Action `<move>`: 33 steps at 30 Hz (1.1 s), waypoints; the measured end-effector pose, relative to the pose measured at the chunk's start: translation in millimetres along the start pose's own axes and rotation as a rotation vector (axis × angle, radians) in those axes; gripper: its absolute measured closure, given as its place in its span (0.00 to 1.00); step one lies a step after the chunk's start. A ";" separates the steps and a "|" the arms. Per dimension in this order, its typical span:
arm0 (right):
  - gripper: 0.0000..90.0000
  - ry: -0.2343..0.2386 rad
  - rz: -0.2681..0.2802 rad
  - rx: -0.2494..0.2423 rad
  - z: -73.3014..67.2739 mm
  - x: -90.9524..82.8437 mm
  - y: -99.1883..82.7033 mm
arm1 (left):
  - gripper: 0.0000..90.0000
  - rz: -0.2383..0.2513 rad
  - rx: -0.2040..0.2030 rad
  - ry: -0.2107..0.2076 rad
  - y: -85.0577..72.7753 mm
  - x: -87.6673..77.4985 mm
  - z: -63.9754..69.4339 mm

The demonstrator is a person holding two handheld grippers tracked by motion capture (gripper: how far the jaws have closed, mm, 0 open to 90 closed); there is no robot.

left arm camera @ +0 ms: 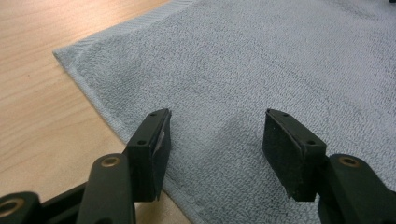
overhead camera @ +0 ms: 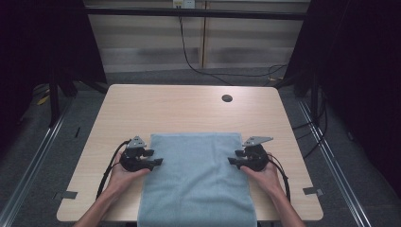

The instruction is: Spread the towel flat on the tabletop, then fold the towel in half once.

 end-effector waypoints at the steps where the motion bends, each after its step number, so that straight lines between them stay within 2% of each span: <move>1: 0.58 0.000 -0.015 0.004 -1.1 -0.6 -3.4 | 0.45 0.002 0.008 0.002 0.0 0.9 1.3; 3: 0.56 -0.009 -0.027 -0.007 -3.1 -3.8 -8.2 | 0.45 0.005 0.026 0.007 -0.2 1.8 3.3; 5: 0.56 -0.005 -0.053 0.011 -6.8 -10.1 -12.7 | 0.45 0.018 0.029 -0.009 -0.8 2.2 6.4; 7: 0.56 -0.012 -0.049 -0.005 -9.4 -14.5 -18.3 | 0.45 0.020 0.026 -0.023 -1.5 1.6 9.1; 10: 0.54 0.005 -0.071 0.003 -14.0 -20.5 -22.4 | 0.45 -0.004 0.033 -0.051 -2.5 -1.0 14.7; 12: 0.50 0.031 -0.041 0.000 -13.3 -23.6 -17.1 | 0.45 0.000 0.038 -0.052 -2.9 -1.2 16.1; 16: 0.44 0.015 0.006 0.023 3.5 -23.8 -1.0 | 0.45 0.005 0.033 -0.058 -3.4 -1.6 15.2; 17: 0.44 0.015 0.006 0.023 3.5 -23.8 -1.0 | 0.46 0.005 0.033 -0.058 -3.4 -1.6 15.2; 18: 0.43 0.003 0.031 0.054 15.4 -22.1 8.3 | 0.46 0.011 0.034 -0.060 -3.8 -1.7 14.7; 19: 0.43 0.004 0.051 0.065 21.3 -21.1 12.4 | 0.46 0.018 0.036 -0.062 -4.0 -1.5 14.9; 22: 0.44 -0.013 0.063 0.080 35.6 -15.1 21.2 | 0.46 0.022 0.037 -0.060 -4.5 -1.6 14.7; 23: 0.44 -0.013 0.063 0.080 35.6 -15.1 21.2 | 0.46 0.021 0.033 -0.060 -4.7 -1.9 14.4; 24: 0.44 -0.024 0.073 0.090 43.1 -9.8 25.4 | 0.46 0.024 0.028 -0.065 -5.2 -2.1 14.1; 27: 0.44 -0.025 0.084 0.104 48.9 -1.6 28.0 | 0.46 0.032 0.029 -0.073 -5.4 -2.1 13.9; 29: 0.44 -0.021 0.073 0.102 49.2 4.6 26.9 | 0.46 0.031 0.027 -0.073 -5.4 -2.2 13.3; 33: 0.43 -0.039 0.048 0.073 48.4 10.7 26.0 | 0.46 0.039 0.008 -0.093 -5.2 -2.4 12.0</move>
Point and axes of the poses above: each handheld gripper's, and its own axes: x roughly forward along the jaws, y roughly out of its top, z roughly to its right, the point moved 6 cm from there along x, roughly forward along the jaws, and after that the axes turned 4 degrees about x, right-handed, at the moved point
